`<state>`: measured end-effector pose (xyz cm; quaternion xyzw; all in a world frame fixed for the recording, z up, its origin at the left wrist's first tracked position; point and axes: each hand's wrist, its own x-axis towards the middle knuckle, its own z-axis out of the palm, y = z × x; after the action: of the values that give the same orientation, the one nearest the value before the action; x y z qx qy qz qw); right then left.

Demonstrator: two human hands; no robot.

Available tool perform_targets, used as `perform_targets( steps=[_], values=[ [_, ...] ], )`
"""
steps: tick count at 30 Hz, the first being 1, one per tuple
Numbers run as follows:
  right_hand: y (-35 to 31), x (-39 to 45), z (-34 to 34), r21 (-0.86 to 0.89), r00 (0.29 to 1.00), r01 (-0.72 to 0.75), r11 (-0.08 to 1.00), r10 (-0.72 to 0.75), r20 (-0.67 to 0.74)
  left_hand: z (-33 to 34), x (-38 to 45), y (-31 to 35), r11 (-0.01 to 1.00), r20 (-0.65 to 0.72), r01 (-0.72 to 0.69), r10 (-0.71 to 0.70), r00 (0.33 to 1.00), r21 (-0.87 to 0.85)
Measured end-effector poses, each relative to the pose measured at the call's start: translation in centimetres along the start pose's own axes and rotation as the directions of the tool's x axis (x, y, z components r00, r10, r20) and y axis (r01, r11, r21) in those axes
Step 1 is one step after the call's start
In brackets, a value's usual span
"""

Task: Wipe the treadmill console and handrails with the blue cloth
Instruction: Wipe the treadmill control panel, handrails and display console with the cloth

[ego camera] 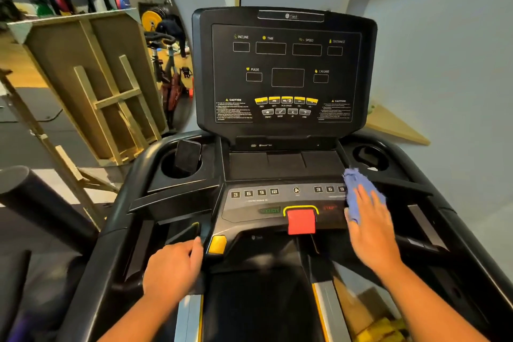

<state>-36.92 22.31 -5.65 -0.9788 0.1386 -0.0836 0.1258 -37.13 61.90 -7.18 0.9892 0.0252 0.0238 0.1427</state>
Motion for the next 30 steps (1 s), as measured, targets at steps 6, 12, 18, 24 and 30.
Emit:
perform_targets(
  steps=[6,12,18,24,30],
  values=[
    [-11.3,-2.4,4.0,-0.002,0.918,0.395,0.919,-0.395,-0.014,0.8,0.0,-0.4,1.0,-0.011,-0.015,0.015,1.0,-0.003],
    [-12.5,-1.3,2.7,-0.014,0.761,0.641,0.767,-0.633,0.141,1.5,0.3,-1.0,1.0,-0.013,-0.028,0.028,1.0,-0.014],
    [-16.7,-2.4,4.6,0.006,0.741,0.66,0.751,-0.652,0.159,1.6,0.3,-1.2,1.0,-0.032,-0.014,0.013,0.999,-0.02],
    [-16.5,-0.2,3.9,0.034,0.593,0.788,0.615,-0.772,0.227,1.4,0.1,-1.2,0.999,-0.055,-0.032,0.032,0.998,-0.002],
    [-17.2,-5.1,4.8,0.01,0.475,0.872,0.489,-0.852,0.221,1.2,0.0,-0.9,0.999,-0.064,-0.018,0.016,0.998,-0.035]
  ],
)
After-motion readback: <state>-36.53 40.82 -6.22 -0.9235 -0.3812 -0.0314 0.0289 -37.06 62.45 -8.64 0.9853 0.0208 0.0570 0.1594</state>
